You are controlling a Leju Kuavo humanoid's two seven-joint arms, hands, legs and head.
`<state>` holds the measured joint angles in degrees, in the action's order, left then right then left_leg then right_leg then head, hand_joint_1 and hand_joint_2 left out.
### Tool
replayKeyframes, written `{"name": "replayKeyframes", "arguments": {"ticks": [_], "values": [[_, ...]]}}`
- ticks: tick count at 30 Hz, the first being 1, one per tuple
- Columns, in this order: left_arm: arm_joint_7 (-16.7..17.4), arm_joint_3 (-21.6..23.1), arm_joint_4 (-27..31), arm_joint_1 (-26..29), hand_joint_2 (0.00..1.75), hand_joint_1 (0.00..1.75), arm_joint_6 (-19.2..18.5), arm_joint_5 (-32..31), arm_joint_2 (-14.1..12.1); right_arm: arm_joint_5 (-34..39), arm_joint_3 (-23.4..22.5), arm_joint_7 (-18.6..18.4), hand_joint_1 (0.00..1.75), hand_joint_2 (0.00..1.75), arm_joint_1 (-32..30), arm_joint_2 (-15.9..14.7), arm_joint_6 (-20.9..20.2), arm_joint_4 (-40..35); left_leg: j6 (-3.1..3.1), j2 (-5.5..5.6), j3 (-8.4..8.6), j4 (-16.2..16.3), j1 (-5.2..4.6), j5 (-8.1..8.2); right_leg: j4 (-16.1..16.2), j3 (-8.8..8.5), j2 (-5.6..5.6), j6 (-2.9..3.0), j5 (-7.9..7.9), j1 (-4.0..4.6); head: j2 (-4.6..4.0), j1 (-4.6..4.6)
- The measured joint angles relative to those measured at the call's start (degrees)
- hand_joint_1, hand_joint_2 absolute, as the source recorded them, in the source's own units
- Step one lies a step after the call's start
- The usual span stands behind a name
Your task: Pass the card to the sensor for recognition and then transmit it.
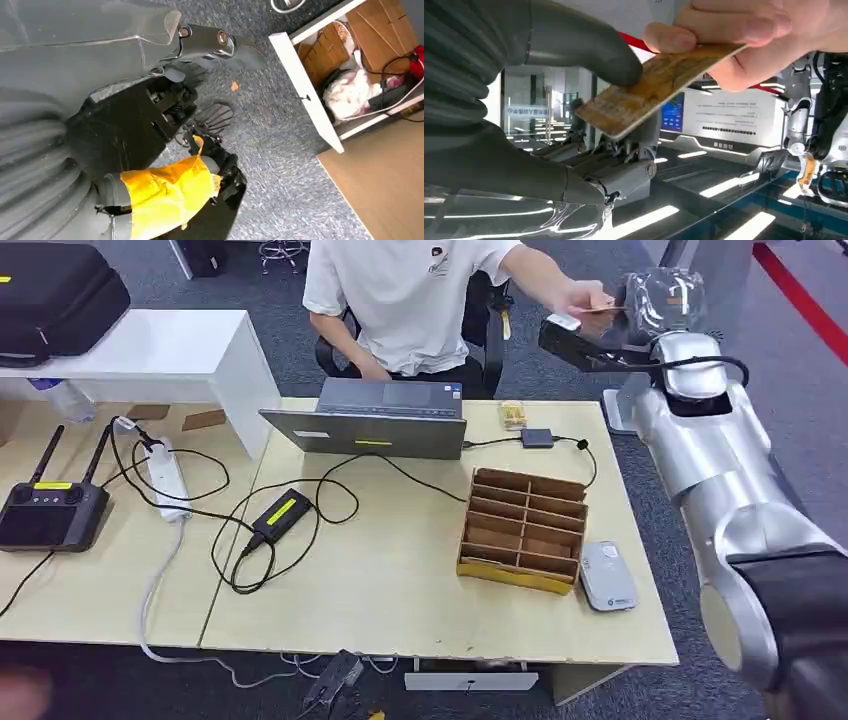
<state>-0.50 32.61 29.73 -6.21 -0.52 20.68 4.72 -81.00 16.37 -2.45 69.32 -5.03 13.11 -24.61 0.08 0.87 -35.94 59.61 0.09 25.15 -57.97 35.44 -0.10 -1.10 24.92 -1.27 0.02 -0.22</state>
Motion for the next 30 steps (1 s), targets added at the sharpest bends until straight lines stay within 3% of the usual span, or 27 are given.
{"name": "replayKeyframes", "arguments": {"ticks": [19,24,30], "values": [[0.2,-2.0,0.0,0.4,1.75,0.0,1.9,1.9,1.8,1.3,1.7,-0.1,1.75,1.75,-0.3,-1.6,1.2,-0.3,-0.14,-0.21,-0.06,-0.1,0.03,-0.34,0.0,0.21,0.21,0.1,-0.35,0.03,0.0,-0.02],[0.0,-2.0,0.0,0.4,1.75,0.0,1.9,2.1,1.9,5.8,1.7,3.0,1.75,1.75,-3.3,-2.6,4.8,-1.9,-0.14,-0.2,-0.08,-0.1,0.03,-0.34,0.0,0.21,0.2,0.09,-0.36,0.04,0.0,0.0],[-1.4,-2.3,0.0,0.9,1.75,0.0,2.1,3.6,1.9,13.3,1.7,6.4,1.75,1.75,-12.5,-5.5,11.3,-8.5,-0.1,-0.18,-0.12,-0.1,0.03,-0.3,0.0,0.2,0.17,0.06,-0.33,0.05,0.0,-0.02]]}}
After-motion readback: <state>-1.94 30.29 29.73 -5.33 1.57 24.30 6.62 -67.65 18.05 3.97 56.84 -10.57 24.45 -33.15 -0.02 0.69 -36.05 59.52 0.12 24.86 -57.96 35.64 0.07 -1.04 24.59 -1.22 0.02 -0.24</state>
